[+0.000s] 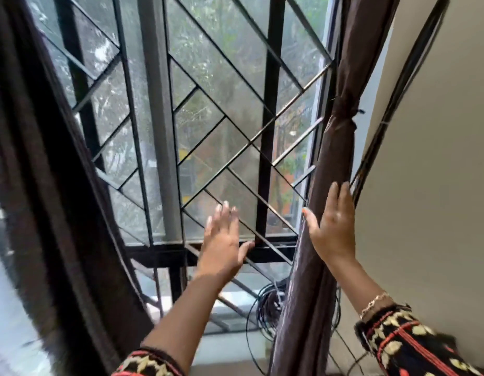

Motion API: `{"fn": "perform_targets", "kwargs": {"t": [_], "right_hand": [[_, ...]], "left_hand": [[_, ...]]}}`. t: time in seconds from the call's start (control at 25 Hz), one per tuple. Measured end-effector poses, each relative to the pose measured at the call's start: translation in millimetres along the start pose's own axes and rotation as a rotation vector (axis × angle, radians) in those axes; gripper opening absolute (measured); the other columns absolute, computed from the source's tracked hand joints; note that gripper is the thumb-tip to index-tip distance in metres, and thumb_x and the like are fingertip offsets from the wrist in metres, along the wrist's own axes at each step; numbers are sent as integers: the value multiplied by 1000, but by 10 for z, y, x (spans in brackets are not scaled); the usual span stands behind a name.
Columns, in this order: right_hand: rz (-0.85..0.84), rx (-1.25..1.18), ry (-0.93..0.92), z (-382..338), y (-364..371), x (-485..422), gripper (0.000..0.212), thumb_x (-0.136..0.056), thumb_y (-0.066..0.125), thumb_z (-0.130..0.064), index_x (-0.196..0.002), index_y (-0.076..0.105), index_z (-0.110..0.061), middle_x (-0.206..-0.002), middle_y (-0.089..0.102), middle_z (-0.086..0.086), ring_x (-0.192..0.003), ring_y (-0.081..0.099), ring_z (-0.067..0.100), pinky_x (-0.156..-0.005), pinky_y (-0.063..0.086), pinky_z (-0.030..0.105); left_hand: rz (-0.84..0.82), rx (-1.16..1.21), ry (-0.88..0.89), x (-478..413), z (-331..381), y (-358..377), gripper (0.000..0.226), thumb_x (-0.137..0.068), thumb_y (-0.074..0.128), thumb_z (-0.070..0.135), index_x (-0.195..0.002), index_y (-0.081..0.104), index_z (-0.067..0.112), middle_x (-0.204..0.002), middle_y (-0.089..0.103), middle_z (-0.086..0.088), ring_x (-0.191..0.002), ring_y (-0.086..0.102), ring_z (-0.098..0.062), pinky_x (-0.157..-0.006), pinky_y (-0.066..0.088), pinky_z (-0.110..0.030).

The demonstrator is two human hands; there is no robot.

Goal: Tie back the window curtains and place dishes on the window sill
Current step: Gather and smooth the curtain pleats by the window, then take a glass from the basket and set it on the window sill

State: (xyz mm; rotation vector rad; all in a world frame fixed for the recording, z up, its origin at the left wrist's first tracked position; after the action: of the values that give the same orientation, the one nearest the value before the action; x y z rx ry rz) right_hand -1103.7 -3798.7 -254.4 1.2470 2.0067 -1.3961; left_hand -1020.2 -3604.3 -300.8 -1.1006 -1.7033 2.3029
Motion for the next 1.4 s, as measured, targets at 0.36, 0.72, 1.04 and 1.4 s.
{"fn": "perform_targets", "kwargs": {"t": [0.36,0.72,1.04,1.4], "right_hand": [[-612,466,-51,416,1084,1913,76,-92,11,-51,-142,-13,1,-153,-14,18,-143,-8,32,-116,-2,42],[-818,517,-251,11,1551,2622,77,-95,18,-51,-144,-7,4,-154,-5,22,-143,-3,33,-118,5,43],[-1022,253,-324,-84,2125,2882,90,-80,-11,-60,-146,2,0,-155,-1,17,-144,-5,27,-116,-7,33],[-1316,-595,573,112,3072,2885,53,-98,31,-39,-147,18,-26,-154,17,-8,-141,17,13,-111,11,27]], "left_hand": [[-298,-162,-87,1815,-607,1043,84,-91,28,59,-142,-14,9,-148,-24,-10,-136,-25,-30,-114,-13,-42],[-396,-217,-184,2503,-1176,1108,81,-92,25,59,-138,-21,11,-147,-25,-9,-141,-16,-27,-109,-27,-39],[-485,-183,-369,2487,-1449,1440,84,-92,27,56,-142,-19,5,-148,-26,-6,-141,-18,-27,-109,-21,-35],[-549,324,-816,2178,-1786,2336,77,-95,34,47,-145,-6,5,-156,-11,-10,-143,-11,-21,-115,-2,-29]]}}
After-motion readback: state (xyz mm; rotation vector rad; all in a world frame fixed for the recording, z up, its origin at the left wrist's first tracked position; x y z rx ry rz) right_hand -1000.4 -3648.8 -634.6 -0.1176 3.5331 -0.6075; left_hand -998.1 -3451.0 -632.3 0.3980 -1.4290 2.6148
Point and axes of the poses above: each hand's wrist, its own x-axis away from the middle knuckle, its own y-axis out of the palm, z = x × y, the point moved 6 cm from there along -x, towards the middle knuckle
